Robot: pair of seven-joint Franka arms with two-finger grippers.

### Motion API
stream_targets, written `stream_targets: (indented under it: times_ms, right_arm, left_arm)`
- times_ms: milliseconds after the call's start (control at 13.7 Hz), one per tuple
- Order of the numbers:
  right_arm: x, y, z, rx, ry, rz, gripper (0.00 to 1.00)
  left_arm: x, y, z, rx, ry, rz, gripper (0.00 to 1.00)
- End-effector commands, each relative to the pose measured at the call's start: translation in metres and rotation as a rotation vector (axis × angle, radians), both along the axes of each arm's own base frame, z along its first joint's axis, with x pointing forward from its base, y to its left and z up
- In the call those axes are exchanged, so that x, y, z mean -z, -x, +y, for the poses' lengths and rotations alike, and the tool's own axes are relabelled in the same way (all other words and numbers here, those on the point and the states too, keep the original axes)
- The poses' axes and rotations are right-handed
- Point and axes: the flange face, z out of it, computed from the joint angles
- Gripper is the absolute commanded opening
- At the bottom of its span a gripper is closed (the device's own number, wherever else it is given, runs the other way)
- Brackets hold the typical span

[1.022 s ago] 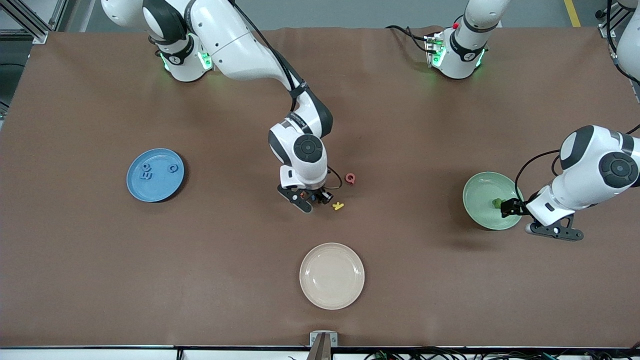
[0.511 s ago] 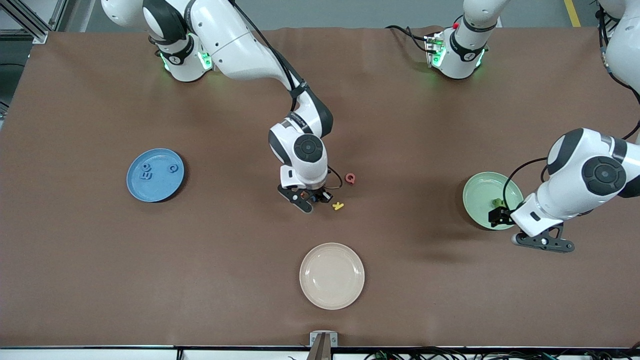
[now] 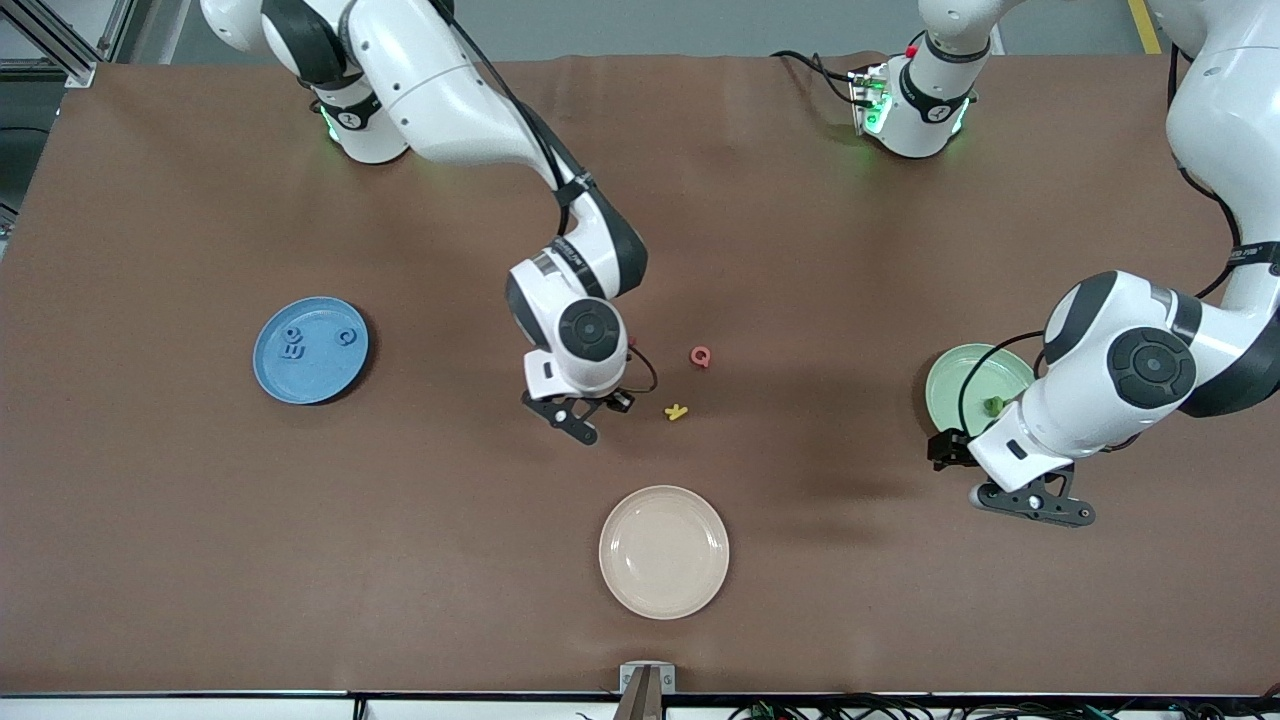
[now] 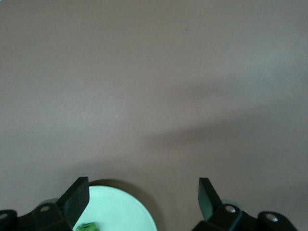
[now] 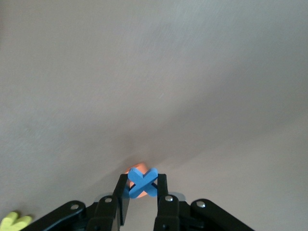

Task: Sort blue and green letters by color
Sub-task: 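Carry the blue x to the blue plate and release it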

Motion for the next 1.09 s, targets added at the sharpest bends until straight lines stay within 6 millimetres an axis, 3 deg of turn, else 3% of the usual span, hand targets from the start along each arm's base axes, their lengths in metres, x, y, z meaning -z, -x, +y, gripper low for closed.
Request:
stream_targets:
  times_ms: [0,146,438,730,1022]
  right_arm:
    - [-0.05,-0.011,-0.043,-0.105,-0.026,0.108,0.0]
    - [-0.074,-0.015,-0.082,-0.172,-0.037,0.156,0.0]
    - [-0.103,-0.004,-0.177,-0.301,-0.071,0.173,0.0]
    - [-0.094,0.03,-0.275,-0.44,-0.117,0.148,0.0]
    - [-0.065,0.062,-0.355,-0.554,-0.125,0.108,0.0]
  left_arm:
    - [-0.011,-0.007,-0.009,-0.019,0.032,0.008,1.0]
    - [-0.008,-0.01,-0.017,-0.028,0.021,0.015,1.0]
    - [-0.009,-0.008,-0.05,-0.075,0.001,0.029,1.0]
    - [-0.041,0.004,-0.077,-0.142,-0.017,0.019,1.0]
    - [-0.085,0.02,-0.069,-0.207,-0.039,0.041,1.0]
